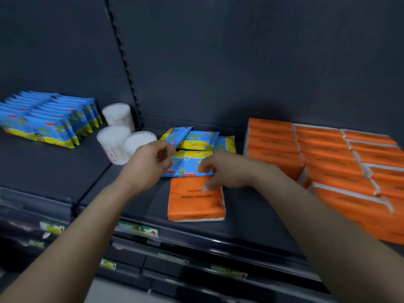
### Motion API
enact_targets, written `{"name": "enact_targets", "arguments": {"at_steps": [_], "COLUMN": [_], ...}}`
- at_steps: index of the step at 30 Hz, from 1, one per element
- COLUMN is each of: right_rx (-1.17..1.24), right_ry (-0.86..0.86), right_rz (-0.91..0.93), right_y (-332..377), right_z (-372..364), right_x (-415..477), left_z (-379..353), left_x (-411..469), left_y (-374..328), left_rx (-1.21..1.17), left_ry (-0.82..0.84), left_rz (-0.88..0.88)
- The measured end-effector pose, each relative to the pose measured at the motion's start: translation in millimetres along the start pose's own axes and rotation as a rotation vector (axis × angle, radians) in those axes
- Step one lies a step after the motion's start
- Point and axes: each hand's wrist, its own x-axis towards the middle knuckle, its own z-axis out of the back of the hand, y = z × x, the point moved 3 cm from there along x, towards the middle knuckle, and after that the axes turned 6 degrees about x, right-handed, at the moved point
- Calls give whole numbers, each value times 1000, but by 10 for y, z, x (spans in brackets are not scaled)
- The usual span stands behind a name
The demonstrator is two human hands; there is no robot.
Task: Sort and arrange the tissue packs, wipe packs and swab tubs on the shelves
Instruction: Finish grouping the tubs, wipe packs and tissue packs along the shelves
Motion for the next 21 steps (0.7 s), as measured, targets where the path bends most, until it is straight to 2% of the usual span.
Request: {"name": "enact_targets", "arguments": {"at_steps": [4, 11, 16, 21], "right_rx": [-81, -26, 30, -51], "right_ry": [114, 150, -7, -175], "right_rz": [-108, -243, -303, -519], "right_y": [96, 194, 176, -41], "right_z": [-120, -138, -22, 139], "right_x": [96, 9, -240, -672], "left_z": [66, 105, 4, -235], "left_x": [-42, 82, 235, 328], "left_y": [136, 198, 32, -217], "left_rx": [40, 39, -41, -85], "left_ry": [60, 128, 166, 239], "left_rz": [-15, -113, -200, -330]}}
